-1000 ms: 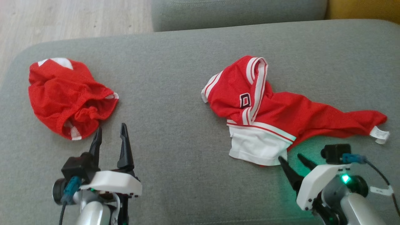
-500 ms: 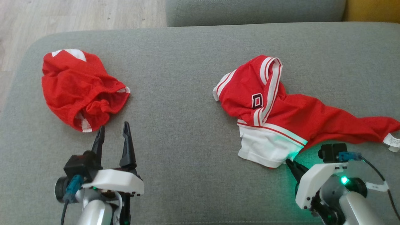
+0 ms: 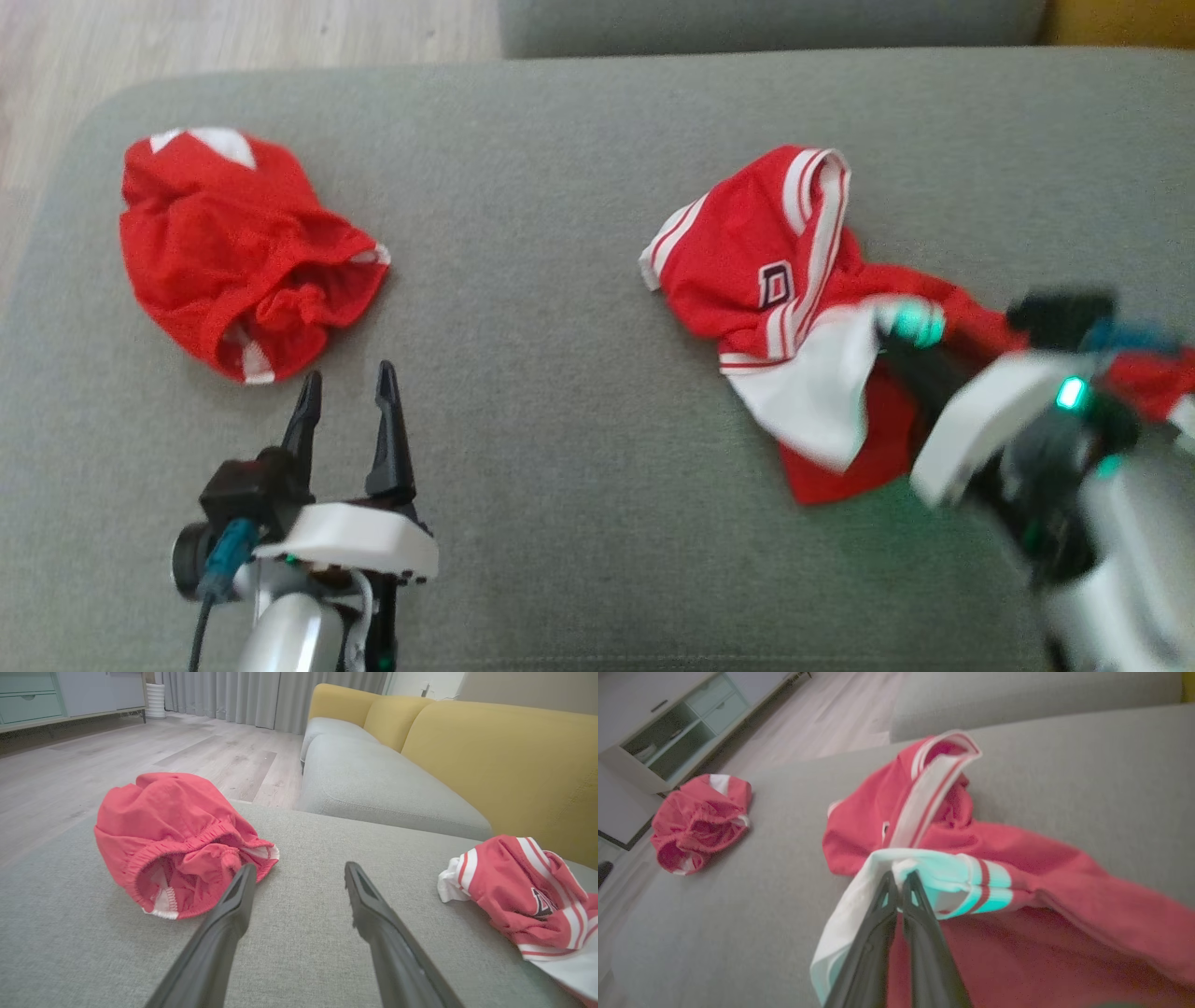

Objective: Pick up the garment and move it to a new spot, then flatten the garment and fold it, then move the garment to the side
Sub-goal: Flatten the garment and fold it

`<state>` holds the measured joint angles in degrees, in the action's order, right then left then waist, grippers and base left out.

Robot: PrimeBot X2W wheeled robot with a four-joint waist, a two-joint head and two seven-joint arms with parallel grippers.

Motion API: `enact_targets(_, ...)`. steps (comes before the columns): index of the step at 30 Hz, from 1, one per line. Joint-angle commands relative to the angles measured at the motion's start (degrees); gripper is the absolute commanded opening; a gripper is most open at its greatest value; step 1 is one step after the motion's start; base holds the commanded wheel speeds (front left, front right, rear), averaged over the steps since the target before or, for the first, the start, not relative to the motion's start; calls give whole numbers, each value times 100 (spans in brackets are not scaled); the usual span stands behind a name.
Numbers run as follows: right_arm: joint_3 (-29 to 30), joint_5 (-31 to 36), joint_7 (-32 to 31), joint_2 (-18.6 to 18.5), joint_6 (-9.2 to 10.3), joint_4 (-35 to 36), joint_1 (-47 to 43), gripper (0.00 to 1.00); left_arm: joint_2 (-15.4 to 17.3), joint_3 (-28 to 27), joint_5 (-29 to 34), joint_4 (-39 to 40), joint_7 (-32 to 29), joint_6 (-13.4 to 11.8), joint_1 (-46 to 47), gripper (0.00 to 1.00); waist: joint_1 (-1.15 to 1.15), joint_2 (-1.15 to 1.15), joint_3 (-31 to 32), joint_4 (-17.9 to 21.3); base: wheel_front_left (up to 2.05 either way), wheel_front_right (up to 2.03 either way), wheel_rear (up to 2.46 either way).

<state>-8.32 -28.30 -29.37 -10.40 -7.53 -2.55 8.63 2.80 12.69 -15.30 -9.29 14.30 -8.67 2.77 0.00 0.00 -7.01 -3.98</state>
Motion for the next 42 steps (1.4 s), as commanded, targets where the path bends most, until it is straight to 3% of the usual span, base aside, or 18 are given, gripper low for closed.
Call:
enact_targets(1, -16, -118, -37, -173, 4, 219, 619, 0, 8, -113, -47, 189, 70, -61, 326, 100, 0, 0, -147, -115, 0, 0, 0)
enact_targets(6, 279, -749, 78, -407, 4, -603, 1792, 0, 8, 87, -104, 181, 70, -106, 552, 100, 0, 0, -534, -396, 0, 0, 0)
enact_targets(11, 434, -1099, 504, -960, 4, -2008, 2954, 0, 8, 400, -222, 154, 70, -193, 820, 100, 0, 0, -900, -719, 0, 0, 0)
enact_targets(19, 257, -1520, 2180, -1301, 4, -3771, 4167, 0, 8, 631, -308, 80, 70, -340, 1026, 100, 0, 0, -1054, -878, 0, 0, 0)
enact_targets(20, 178, -1705, 2637, -1255, 4, -4080, 4283, 100, 8, 623, -277, 39, 70, -331, 1057, 100, 0, 0, -1003, -821, 0, 0, 0)
enact_targets(31, -923, -2070, 3541, -1186, 4, -4514, 3931, 100, 8, 375, -173, -100, 70, -220, 911, 100, 0, 0, -443, -263, 0, 0, 0)
enact_targets(42, -1952, -2144, 4044, -1300, 4, -3048, 2089, 100, 8, -45, -129, -92, 70, -57, 448, 100, 0, 0, 206, 229, 0, 0, 0)
